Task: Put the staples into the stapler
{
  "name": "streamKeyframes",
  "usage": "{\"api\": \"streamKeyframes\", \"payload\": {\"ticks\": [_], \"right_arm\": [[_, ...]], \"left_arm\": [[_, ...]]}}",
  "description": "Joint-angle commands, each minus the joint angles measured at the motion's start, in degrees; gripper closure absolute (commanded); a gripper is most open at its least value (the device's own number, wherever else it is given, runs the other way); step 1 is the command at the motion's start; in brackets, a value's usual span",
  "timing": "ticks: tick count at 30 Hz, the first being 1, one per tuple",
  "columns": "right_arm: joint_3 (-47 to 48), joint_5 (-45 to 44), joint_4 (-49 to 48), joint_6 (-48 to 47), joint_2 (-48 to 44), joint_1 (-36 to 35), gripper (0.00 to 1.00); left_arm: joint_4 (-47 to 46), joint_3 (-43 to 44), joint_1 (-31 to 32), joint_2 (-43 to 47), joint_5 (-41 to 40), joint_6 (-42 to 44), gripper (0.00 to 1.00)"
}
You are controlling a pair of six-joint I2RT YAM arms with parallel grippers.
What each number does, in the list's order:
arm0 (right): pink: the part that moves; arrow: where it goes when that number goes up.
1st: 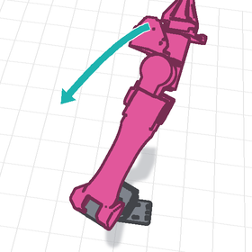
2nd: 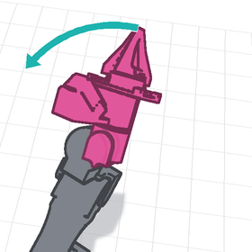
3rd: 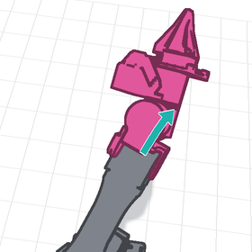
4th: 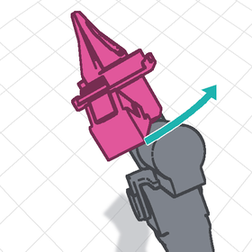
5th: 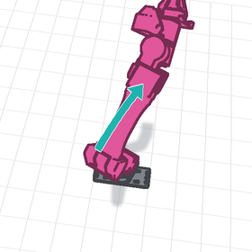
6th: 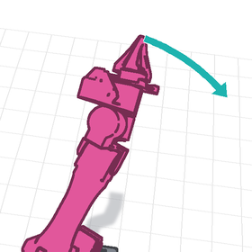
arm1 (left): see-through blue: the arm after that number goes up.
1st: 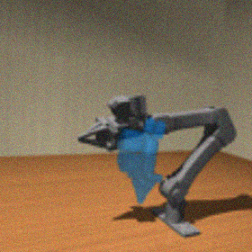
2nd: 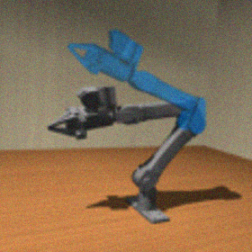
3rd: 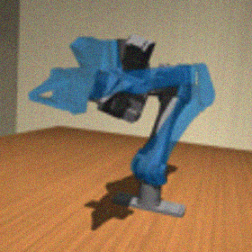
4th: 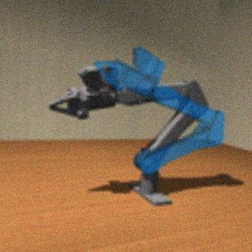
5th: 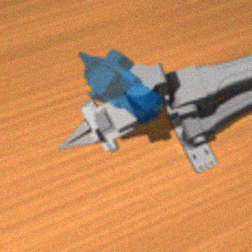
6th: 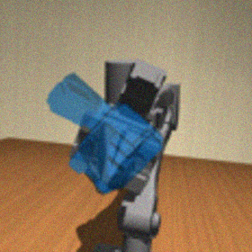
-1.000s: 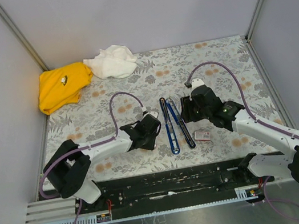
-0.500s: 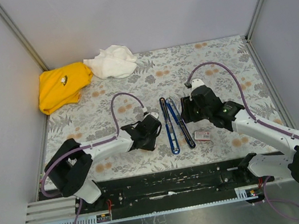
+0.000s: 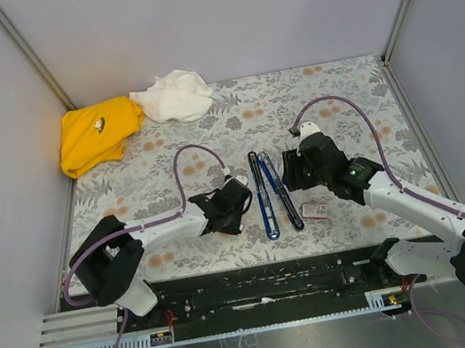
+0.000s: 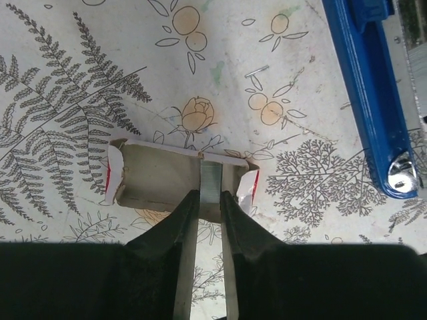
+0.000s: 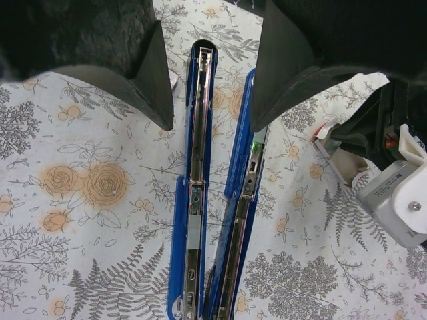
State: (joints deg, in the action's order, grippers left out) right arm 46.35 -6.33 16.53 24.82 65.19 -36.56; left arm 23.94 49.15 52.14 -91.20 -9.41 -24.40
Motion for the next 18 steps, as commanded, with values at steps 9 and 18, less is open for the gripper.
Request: {"api": "streamKeyframes", "payload": {"ticks": [9,18], "right_arm": [[0.0,21.2,-7.0,9.2,-6.4,0.3,0.42],[-4.8,38.9,-30.1,23.6,-7.6,0.3,0.31]], "left_arm": [[-6.5,-1.8,-6.8,18.5,15.8,-5.9,0.85],[-25.6,-8.4,-17.6,30.9,45.2,-18.8,0.85]]}}
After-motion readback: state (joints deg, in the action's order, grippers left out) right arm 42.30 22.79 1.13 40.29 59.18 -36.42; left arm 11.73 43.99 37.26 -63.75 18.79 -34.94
